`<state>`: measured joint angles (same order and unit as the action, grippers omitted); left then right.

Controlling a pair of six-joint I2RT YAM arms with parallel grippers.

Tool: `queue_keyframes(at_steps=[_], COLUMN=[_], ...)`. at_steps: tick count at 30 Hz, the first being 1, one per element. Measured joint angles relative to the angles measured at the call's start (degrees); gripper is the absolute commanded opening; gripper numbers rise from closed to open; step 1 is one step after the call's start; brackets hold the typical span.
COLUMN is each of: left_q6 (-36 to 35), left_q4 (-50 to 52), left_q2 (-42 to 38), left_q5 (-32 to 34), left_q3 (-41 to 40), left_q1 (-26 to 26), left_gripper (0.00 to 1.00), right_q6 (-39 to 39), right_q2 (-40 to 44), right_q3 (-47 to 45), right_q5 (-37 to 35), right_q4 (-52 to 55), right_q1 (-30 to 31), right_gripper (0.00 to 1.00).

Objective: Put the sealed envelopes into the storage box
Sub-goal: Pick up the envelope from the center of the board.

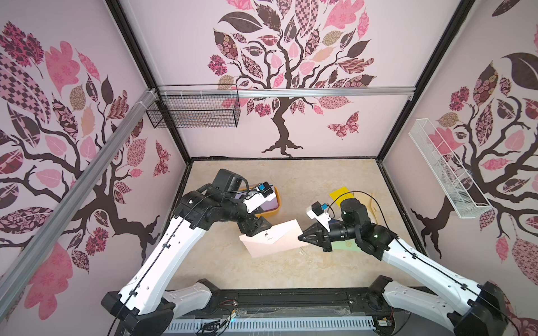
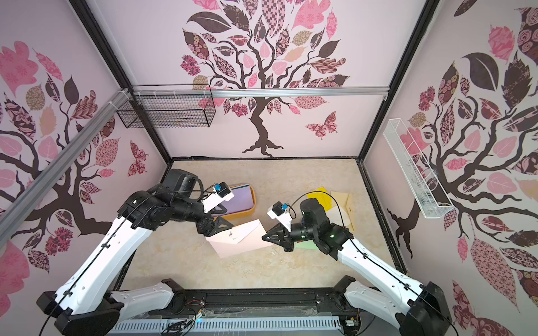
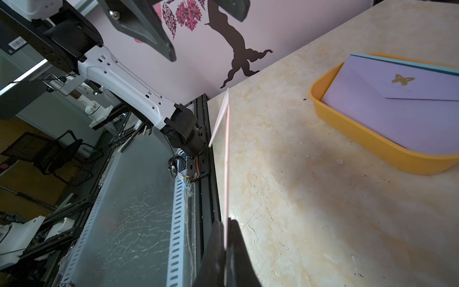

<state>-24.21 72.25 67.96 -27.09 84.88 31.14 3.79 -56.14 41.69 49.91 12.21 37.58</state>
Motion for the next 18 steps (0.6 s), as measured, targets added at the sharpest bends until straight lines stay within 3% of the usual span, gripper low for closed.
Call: queue_keyframes(at_steps=[10,18], left_q6=[-4.61,-5.29], left_q4=[3.65,2.82], left_q2=[-0.07,0.55], left_q5=[-1.11,-4.70], left_q3=[-6.58,-7.10], left_q1=[0.00,0.00], left_gripper=[0.64,0.40], right_q6=[0.31,0.17], right_q2=[1.16,2.01], right_q3=[-0.20,-0.57], right_q5=[0.92,1.36], right_q4=[0.20,-0.20], right_q1=[0.04,0.11], right_gripper=[0.00,0.00])
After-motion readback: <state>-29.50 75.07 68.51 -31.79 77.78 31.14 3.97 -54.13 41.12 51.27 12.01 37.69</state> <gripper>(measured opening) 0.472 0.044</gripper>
